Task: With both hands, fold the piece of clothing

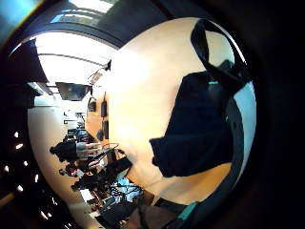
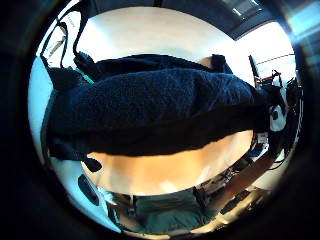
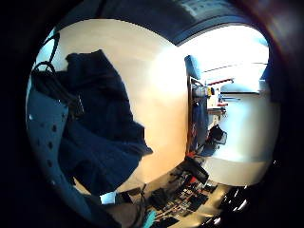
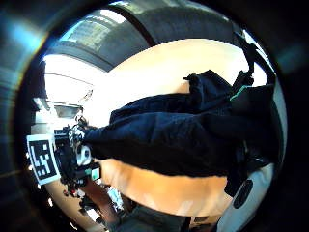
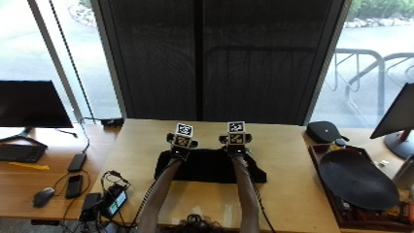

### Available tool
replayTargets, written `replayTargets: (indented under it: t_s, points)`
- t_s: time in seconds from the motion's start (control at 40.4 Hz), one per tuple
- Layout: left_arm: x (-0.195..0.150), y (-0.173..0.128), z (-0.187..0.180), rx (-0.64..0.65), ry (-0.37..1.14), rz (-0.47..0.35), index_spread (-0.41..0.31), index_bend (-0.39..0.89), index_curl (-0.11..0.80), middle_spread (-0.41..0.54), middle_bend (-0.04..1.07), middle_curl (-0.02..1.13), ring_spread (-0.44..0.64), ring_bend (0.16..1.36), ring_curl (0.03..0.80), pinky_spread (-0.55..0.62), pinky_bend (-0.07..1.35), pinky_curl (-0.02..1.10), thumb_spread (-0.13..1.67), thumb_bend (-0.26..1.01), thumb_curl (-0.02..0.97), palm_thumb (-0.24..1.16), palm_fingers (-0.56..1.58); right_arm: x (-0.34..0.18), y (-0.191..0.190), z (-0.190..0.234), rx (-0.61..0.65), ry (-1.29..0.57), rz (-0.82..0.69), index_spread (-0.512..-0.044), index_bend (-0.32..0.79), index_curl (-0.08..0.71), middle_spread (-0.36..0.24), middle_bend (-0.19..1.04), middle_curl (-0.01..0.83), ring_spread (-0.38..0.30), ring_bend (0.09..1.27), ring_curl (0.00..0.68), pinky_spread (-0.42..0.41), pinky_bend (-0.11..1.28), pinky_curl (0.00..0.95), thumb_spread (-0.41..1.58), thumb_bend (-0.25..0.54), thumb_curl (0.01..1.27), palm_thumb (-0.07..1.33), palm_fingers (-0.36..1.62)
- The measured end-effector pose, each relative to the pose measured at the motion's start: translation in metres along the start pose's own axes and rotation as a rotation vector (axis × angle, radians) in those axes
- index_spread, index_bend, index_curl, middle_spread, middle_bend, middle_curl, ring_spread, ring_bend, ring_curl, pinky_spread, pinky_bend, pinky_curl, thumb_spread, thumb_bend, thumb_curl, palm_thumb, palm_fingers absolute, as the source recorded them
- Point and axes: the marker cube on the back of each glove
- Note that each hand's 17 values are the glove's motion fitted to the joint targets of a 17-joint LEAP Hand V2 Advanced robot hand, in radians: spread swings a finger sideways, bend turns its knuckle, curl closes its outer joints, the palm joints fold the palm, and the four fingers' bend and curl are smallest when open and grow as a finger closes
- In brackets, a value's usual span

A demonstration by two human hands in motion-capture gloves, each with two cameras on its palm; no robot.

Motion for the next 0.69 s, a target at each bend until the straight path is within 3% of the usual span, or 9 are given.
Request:
replayTargets:
  t_s: [0.074,0.247,0.346,0.495,0.593,0.668,0.692]
  points:
    - [0.01,-0.012,0.023,-0.007,0.024,-0.003,-0.313,0.19,0.432,-0.351,0.48,0.52,-0.38,0.69,0.438,-0.2,0.16,0.37,1.25,0.0,0.358,0.79,1.23,0.0,-0.016,0.024,-0.01,0.062,0.057,-0.265,0.16,0.346,-0.16,0.32,0.462,-0.211,0.72,0.472,-0.233,0.51,0.382,1.05,0.05,0.38,1.13,1.21]
    - [0.02,0.007,0.063,-0.216,0.068,-0.017,-0.316,0.21,0.455,-0.347,0.49,0.52,-0.36,0.69,0.447,-0.16,0.13,0.36,1.26,-0.01,0.354,0.79,1.19,-0.004,-0.036,0.065,0.035,0.082,0.075,-0.269,0.17,0.363,-0.166,0.3,0.463,-0.214,0.71,0.474,-0.22,0.49,0.378,1.04,0.029,0.38,1.15,1.22]
    - [0.026,0.005,0.078,-0.2,0.108,-0.006,-0.318,0.21,0.467,-0.344,0.49,0.52,-0.36,0.69,0.45,-0.14,0.13,0.35,1.26,-0.01,0.35,0.8,1.18,0.0,-0.032,0.082,-0.038,0.109,0.115,-0.271,0.16,0.369,-0.168,0.3,0.465,-0.214,0.7,0.474,-0.217,0.48,0.378,1.02,0.017,0.38,1.16,1.22]
    - [0.021,-0.007,0.088,-0.112,0.113,-0.029,-0.319,0.22,0.481,-0.343,0.5,0.53,-0.35,0.69,0.452,-0.12,0.13,0.33,1.27,-0.01,0.346,0.8,1.17,0.0,-0.041,0.083,0.064,0.031,0.066,-0.272,0.16,0.374,-0.173,0.3,0.469,-0.214,0.69,0.474,-0.215,0.47,0.379,0.99,0.003,0.39,1.18,1.23]
    - [0.017,0.006,0.086,-0.217,0.148,-0.034,-0.32,0.22,0.486,-0.342,0.5,0.53,-0.35,0.69,0.453,-0.1,0.12,0.32,1.27,-0.01,0.343,0.8,1.16,0.001,-0.035,0.078,-0.02,-0.088,-0.016,-0.277,0.15,0.375,-0.177,0.3,0.472,-0.218,0.68,0.472,-0.208,0.47,0.382,0.98,-0.004,0.39,1.19,1.21]
    - [0.008,0.014,0.079,-0.222,0.159,-0.052,-0.291,0.13,0.468,-0.334,0.52,0.54,-0.34,0.68,0.45,-0.07,0.13,0.32,1.27,-0.01,0.342,0.8,1.03,0.013,-0.026,0.068,-0.052,-0.17,-0.055,-0.28,0.14,0.372,-0.179,0.29,0.47,-0.219,0.65,0.464,-0.189,0.47,0.383,0.97,-0.014,0.4,1.18,1.14]
    - [0.004,0.017,0.076,-0.207,0.165,-0.055,-0.261,0.04,0.44,-0.32,0.51,0.53,-0.32,0.67,0.45,-0.05,0.16,0.32,1.26,-0.01,0.342,0.8,0.91,0.019,-0.023,0.062,-0.028,-0.201,-0.061,-0.285,0.13,0.367,-0.17,0.21,0.448,-0.206,0.59,0.444,-0.137,0.46,0.382,0.97,-0.03,0.39,1.16,0.9]
